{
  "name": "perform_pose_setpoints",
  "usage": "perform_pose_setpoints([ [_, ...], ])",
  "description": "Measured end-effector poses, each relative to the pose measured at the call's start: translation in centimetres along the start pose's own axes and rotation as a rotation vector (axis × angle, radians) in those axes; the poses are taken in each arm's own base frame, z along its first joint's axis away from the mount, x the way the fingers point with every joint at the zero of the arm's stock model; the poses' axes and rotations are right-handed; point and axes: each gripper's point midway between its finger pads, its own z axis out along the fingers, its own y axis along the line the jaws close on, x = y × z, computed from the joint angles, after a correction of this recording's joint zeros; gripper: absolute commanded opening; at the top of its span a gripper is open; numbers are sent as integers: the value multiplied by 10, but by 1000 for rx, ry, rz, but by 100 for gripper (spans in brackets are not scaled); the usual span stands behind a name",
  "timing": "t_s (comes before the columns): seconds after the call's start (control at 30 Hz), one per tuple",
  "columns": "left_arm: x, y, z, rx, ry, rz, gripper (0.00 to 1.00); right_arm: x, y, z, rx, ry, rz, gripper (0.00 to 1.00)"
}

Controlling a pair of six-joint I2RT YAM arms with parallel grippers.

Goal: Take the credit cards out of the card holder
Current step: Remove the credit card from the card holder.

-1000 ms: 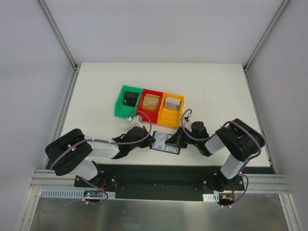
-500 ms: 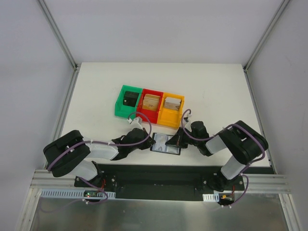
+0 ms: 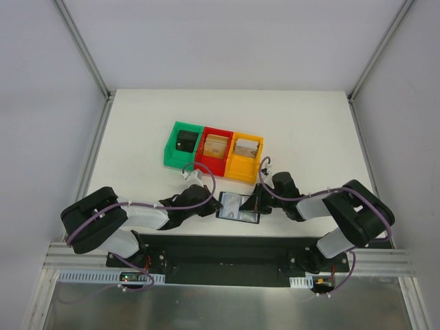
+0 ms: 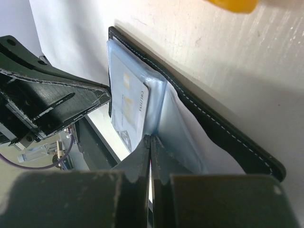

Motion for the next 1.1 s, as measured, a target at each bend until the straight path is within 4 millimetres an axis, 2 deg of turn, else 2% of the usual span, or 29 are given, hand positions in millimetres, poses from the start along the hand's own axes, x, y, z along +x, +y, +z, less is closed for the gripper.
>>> perform_pose_setpoints([
  [0.13, 1, 2, -1, -9, 4, -2, 0, 0, -1, -1, 3, 3, -6, 1],
  [0.27, 1, 3, -1, -10, 5, -2, 0, 0, 0, -2, 0, 2, -6, 29],
  [0.33, 1, 3, -1, -11, 5, -2, 0, -1, 4, -3, -11, -2, -9, 35],
  [0.43, 1, 3, -1, -10, 6, -2, 0, -3, 9, -5, -25, -11, -17, 38],
  [0.53, 1, 3, -1, -10, 6, -2, 0, -4, 10, -5, -27, -12, -13, 36],
  [0.83, 2, 1, 0, -4, 15, 7, 0, -4, 9, -2, -29, -12, 12, 22],
  [1.03, 4, -3, 2, 2, 25, 21, 0, -5, 7, 0, -28, -13, 28, 20],
  [1.1, 4, -4, 2, 3, 26, 31, 0, -5, 6, 0, -25, -13, 32, 15],
])
